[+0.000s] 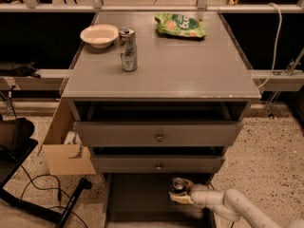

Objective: Place pepsi can into bottom drawer

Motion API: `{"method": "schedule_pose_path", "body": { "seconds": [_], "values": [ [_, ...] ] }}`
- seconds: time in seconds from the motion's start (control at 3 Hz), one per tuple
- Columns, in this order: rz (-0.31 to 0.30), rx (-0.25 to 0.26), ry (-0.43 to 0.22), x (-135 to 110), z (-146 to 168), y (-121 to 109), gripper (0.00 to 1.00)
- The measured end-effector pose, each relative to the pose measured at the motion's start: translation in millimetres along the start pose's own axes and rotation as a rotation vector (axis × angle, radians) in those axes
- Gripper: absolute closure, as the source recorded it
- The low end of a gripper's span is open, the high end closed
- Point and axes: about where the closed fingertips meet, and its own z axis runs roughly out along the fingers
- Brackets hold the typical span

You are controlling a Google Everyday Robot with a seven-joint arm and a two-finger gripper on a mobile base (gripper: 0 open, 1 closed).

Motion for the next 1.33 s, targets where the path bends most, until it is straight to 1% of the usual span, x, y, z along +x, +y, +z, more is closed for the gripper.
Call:
{"method": "schedule_pose_path", "body": {
  "seconds": [0.33,0.67,1.0,1.33],
  "values": [
    [-0.043,-0.069,-0.021,21.7,17.0,-11.3,1.00],
    [-0.087,-0.101,-0.043,43.0,24.2,-19.4,1.00],
    [-0.105,-0.102,-0.054,55.3,21.0,-12.4,1.00],
    [-0.105,-0.102,-0.054,55.4,21.0,-12.3,0.81]
  ]
}}
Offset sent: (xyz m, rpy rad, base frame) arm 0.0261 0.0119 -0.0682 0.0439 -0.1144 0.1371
